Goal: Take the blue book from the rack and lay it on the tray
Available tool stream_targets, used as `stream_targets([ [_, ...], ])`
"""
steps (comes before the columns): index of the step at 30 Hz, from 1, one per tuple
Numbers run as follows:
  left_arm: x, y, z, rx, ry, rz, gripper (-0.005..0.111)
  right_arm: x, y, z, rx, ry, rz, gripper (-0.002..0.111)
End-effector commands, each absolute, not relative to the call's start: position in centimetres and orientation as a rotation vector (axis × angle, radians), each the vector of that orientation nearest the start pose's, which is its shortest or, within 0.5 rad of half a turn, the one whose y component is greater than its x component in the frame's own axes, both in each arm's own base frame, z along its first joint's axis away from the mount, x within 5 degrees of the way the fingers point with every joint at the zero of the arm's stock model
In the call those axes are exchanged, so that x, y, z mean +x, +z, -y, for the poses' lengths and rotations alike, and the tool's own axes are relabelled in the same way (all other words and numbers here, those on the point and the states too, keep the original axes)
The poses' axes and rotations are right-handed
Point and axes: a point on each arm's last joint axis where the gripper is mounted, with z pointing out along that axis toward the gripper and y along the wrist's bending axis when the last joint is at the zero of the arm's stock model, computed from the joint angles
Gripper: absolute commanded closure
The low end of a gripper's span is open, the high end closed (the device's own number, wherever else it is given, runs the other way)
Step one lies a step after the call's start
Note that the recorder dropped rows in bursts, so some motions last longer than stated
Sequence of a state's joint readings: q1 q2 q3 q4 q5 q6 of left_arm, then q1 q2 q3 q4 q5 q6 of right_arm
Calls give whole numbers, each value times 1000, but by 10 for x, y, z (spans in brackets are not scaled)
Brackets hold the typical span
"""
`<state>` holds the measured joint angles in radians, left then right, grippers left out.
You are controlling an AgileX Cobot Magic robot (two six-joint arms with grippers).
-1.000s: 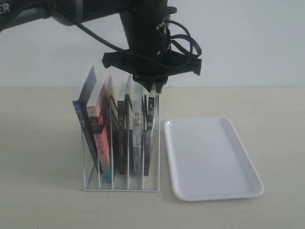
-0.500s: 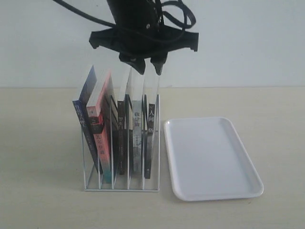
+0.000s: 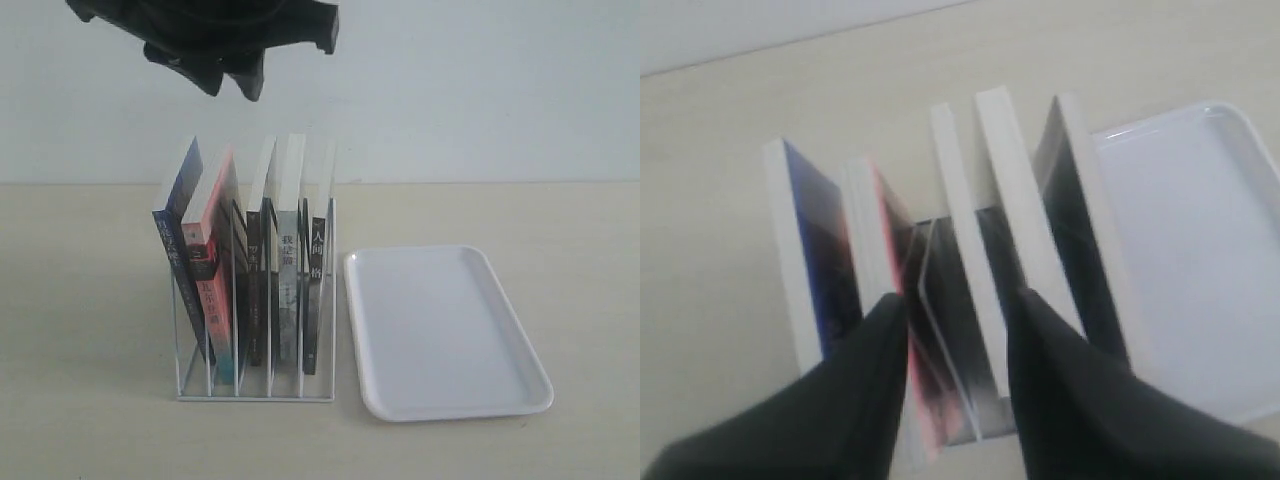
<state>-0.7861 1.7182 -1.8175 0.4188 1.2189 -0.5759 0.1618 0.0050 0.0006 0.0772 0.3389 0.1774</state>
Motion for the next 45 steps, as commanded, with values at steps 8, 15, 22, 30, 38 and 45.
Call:
stream_targets([
  [8, 296, 365, 195, 155, 153, -2517, 74, 53, 183, -11, 61, 307, -1822, 108],
  [15, 310, 352, 171, 53, 167, -2577, 74, 53, 183, -11, 61, 307, -1822, 108],
  [22, 319, 353, 168, 111, 143, -2533, 74, 53, 183, -11, 61, 307, -1822, 108],
  [30, 322, 353, 166, 145, 144, -2520, 74, 53, 183, -11, 61, 307, -1822, 108],
  [38, 329, 351, 153, 130, 120, -2544, 74, 53, 183, -11, 61, 307, -1822, 108],
  [45, 333, 349, 158, 172, 85, -2518, 74, 53, 183, -11, 61, 307, -1822, 108],
])
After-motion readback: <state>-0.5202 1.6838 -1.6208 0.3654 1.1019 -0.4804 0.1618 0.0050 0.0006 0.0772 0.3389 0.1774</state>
